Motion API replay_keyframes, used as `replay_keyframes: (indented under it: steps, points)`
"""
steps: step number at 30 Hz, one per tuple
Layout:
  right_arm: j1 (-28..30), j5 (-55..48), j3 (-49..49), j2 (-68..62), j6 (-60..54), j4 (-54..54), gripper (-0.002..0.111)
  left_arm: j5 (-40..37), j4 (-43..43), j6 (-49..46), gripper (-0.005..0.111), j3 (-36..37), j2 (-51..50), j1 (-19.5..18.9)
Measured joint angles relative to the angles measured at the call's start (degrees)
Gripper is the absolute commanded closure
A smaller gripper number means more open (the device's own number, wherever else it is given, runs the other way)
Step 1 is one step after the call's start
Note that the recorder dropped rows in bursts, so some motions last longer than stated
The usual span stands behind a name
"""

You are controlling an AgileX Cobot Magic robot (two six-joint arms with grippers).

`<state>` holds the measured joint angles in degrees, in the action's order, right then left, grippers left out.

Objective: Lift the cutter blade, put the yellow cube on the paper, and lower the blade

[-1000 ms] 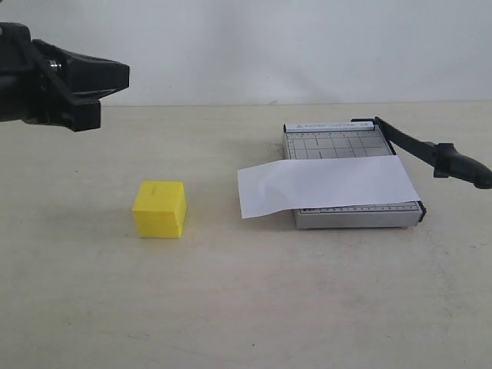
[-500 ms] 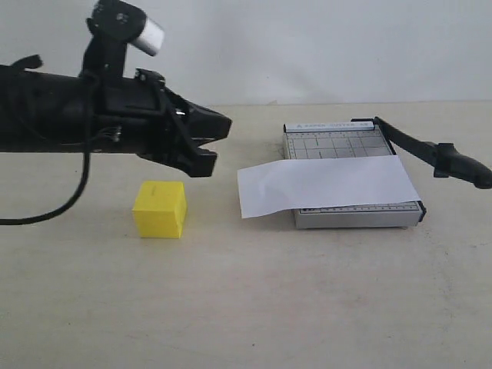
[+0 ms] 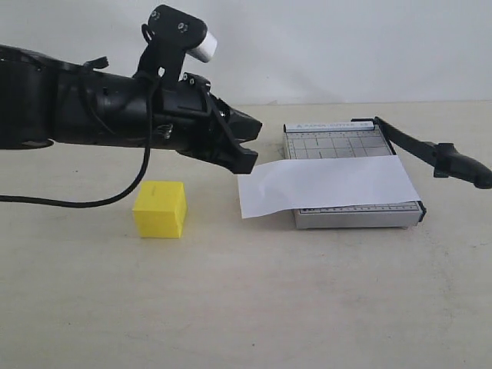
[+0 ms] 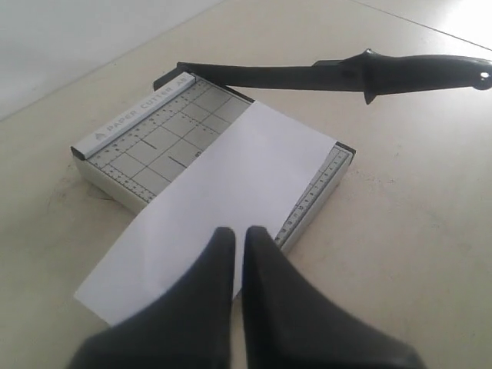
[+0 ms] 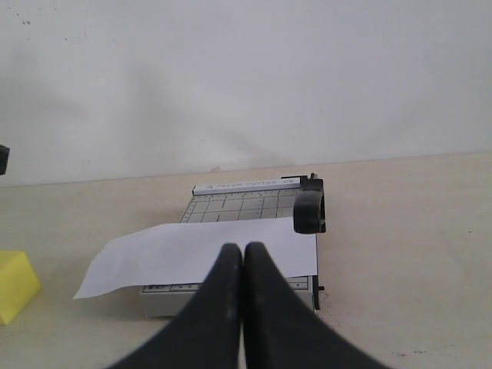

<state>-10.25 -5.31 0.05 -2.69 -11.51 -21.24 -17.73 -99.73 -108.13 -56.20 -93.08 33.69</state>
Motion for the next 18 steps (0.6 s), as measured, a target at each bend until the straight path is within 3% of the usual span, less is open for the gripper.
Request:
replay_keyframes:
  steps: [18]
  points:
    - [0.0, 0.0, 0.0, 0.0, 0.0, 0.0, 0.108, 3.7, 0.0, 0.0, 0.102, -15.4, -18.7, 5.6]
